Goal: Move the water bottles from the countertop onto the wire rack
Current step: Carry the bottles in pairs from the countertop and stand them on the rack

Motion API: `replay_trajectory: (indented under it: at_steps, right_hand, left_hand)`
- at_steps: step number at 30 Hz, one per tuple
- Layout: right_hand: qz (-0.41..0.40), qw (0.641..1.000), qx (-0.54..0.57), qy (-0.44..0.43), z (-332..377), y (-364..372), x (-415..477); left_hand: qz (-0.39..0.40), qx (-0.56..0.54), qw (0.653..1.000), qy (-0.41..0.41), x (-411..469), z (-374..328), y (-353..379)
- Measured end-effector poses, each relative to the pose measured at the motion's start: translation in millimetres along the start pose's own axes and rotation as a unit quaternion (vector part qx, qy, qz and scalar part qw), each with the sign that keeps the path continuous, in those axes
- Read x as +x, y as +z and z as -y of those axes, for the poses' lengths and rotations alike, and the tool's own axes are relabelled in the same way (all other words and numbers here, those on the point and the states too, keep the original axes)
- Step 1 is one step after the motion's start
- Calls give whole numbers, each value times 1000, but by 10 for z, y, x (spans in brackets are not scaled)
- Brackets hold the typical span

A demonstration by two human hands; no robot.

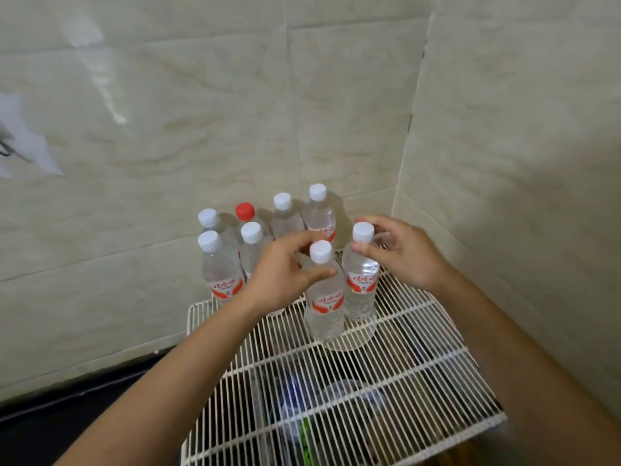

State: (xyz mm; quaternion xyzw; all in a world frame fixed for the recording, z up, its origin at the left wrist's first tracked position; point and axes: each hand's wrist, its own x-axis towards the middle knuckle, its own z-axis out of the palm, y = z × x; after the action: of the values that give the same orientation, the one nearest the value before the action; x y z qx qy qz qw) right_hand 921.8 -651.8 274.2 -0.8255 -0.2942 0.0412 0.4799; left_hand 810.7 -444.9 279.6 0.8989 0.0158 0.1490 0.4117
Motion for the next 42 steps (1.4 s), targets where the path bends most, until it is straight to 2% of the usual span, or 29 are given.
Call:
replay_trajectory:
  at_steps: [4, 8, 12, 15, 21, 25, 28, 30, 32, 34, 37, 40, 42]
  right_hand:
    - [11, 1000, -23, -8, 150, 15, 132]
    - [36, 999, 7, 0, 214, 127, 330]
    - [58, 998, -2, 7, 314, 271, 548]
    - [72, 997, -4, 5, 358, 345, 607]
    - [73, 993, -86, -25, 306, 416, 542]
    - [72, 988, -130, -45, 288, 474, 459]
    - [69, 990, -114, -49, 292, 505, 396]
    - [41, 991, -114, -48, 315, 526, 346]
    - [-39, 988, -128, -83, 374, 594, 300]
    - [-121, 974, -127, -142, 490, 720, 276]
    - [-184, 950, -100, -230, 727, 1021, 328]
    - [-201, 929, -52, -307, 1021, 1470, 418]
    - [-170, 923, -28, -343, 1251, 1873, 409]
  left_hand:
    - [16, 88, 996, 12, 164, -108, -200]
    - [-3, 180, 983, 27, 369, -132, -397]
    - [1, 242, 970, -3, 504, -42, -489]
    - [-11, 225, 974, -29, 515, 104, -515]
    - [-58, 222, 973, -9, 437, 210, -427]
    - [-66, 229, 971, -13, 419, 213, -418]
    - [-53, 227, 972, -14, 385, 187, -428]
    - [-59, 225, 973, 10, 319, 171, -485]
    - [-124, 216, 968, 28, 179, 150, -586]
    - [-216, 214, 952, 26, -39, 163, -705]
    - [-311, 284, 907, 27, -470, 311, -919]
    - [-341, 380, 860, 1, -1001, 519, -1236]
    - [-352, 434, 829, -30, -1419, 611, -1500]
